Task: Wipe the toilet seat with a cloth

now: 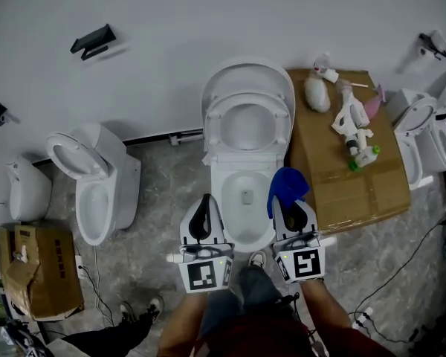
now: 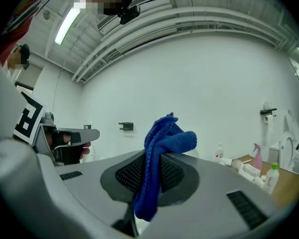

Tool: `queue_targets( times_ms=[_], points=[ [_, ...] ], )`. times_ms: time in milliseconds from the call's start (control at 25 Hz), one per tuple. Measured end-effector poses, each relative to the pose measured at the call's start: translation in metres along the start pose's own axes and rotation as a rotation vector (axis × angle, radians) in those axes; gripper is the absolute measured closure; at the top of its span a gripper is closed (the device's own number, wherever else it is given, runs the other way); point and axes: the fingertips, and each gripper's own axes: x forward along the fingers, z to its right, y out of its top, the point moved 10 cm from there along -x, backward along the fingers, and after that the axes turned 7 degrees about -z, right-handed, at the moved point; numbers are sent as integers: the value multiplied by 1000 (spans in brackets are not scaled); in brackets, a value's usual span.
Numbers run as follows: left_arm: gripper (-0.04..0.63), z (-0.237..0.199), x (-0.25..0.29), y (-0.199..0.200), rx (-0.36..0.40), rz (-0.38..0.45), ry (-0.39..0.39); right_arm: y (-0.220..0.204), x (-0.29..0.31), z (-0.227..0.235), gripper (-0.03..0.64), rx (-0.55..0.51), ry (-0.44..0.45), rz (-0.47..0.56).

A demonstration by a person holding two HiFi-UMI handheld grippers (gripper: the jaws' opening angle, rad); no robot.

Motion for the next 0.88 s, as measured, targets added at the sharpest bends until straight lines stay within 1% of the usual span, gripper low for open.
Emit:
queue_targets(
  times_ms=[120, 240, 400, 480, 680, 800, 880],
  points=[
    [578, -5, 25, -20, -14, -7, 9, -19, 30, 10, 559, -5, 15, -11],
    [578, -15, 50, -46, -17, -16, -3, -43, 63, 15, 560, -6, 9, -24],
    [578, -35, 85, -85, -13, -25, -13, -83, 108, 15, 559, -8, 0, -36],
    [578, -46, 101, -106, -24, -31, -15, -107, 129, 15, 559, -8, -9, -50],
    [578, -76, 143, -167, -64, -47, -28, -176, 185, 18, 560, 12, -61, -69],
    [578, -90, 163, -206, -91, -80, -50, -221, 213, 18, 558, 27, -102, -89],
    [578, -95, 175, -231, -84, -99, -64, -250, 230, 20, 559, 44, -136, -89]
  ],
)
